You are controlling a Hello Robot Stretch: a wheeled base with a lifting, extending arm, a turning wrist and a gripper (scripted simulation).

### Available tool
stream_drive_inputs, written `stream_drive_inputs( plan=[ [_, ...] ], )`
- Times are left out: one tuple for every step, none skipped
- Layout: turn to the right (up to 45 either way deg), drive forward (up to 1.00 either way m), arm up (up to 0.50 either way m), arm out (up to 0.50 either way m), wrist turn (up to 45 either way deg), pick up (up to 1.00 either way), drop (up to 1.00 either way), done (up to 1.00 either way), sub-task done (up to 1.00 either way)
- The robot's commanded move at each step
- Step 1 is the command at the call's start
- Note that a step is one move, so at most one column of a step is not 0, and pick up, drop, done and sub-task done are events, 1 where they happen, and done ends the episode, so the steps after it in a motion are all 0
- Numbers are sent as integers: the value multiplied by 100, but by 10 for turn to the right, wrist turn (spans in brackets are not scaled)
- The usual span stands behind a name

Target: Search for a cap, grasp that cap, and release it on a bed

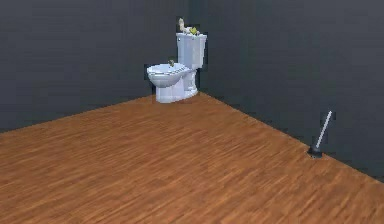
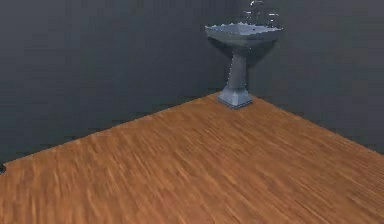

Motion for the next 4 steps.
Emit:
stream_drive_inputs(
  plan=[
    [-30,0,0,0,0,0,0,0,0],
    [0,100,0,0,0,0,0,0,0],
    [0,100,0,0,0,0,0,0,0],
    [0,45,0,0,0,0,0,0,0]
  ],
)
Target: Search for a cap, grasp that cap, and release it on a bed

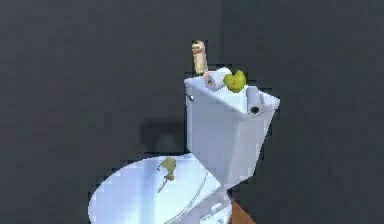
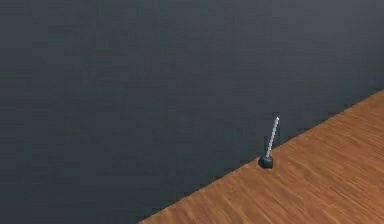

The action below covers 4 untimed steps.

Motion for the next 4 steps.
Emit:
stream_drive_inputs(
  plan=[
    [-450,0,0,0,0,0,0,0,0],
    [-450,0,0,0,0,0,0,0,0],
    [-120,0,0,0,0,0,0,0,0],
    [0,0,50,0,0,0,0,0,0]
  ],
)
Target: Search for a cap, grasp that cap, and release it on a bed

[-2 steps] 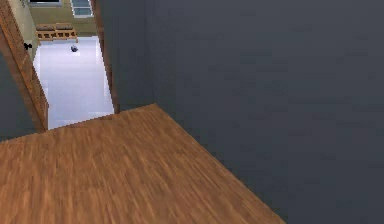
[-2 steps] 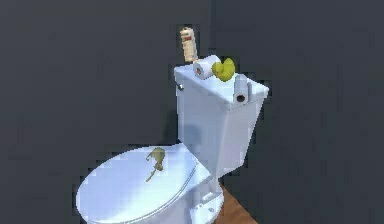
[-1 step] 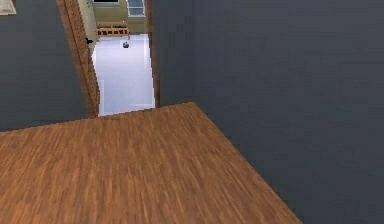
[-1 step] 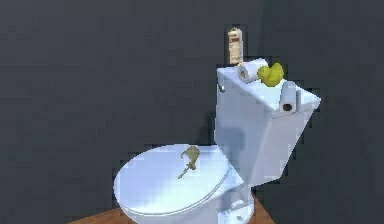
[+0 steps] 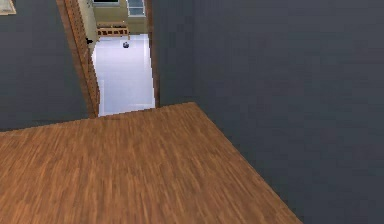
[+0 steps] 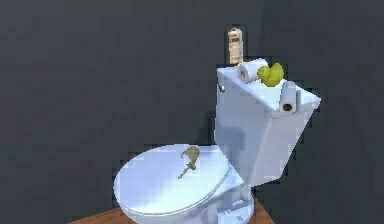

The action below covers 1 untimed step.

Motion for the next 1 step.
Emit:
stream_drive_inputs(
  plan=[
    [0,0,14,0,0,0,0,0,0]
  ],
)
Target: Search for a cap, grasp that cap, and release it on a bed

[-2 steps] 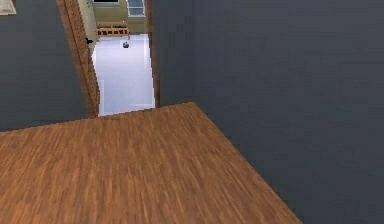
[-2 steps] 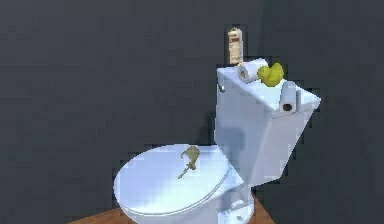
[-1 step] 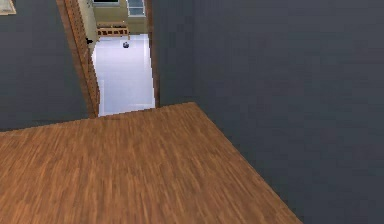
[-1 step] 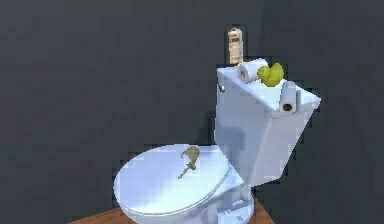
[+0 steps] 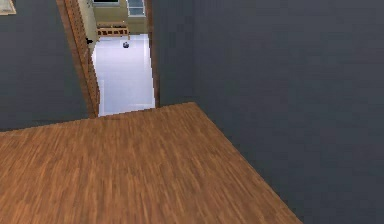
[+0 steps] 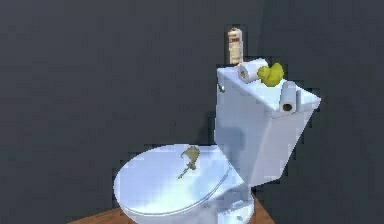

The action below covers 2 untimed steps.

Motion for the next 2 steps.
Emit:
stream_drive_inputs(
  plan=[
    [0,0,0,48,0,0,0,0,0],
    [0,0,0,0,450,0,0,0,0]
  ],
)
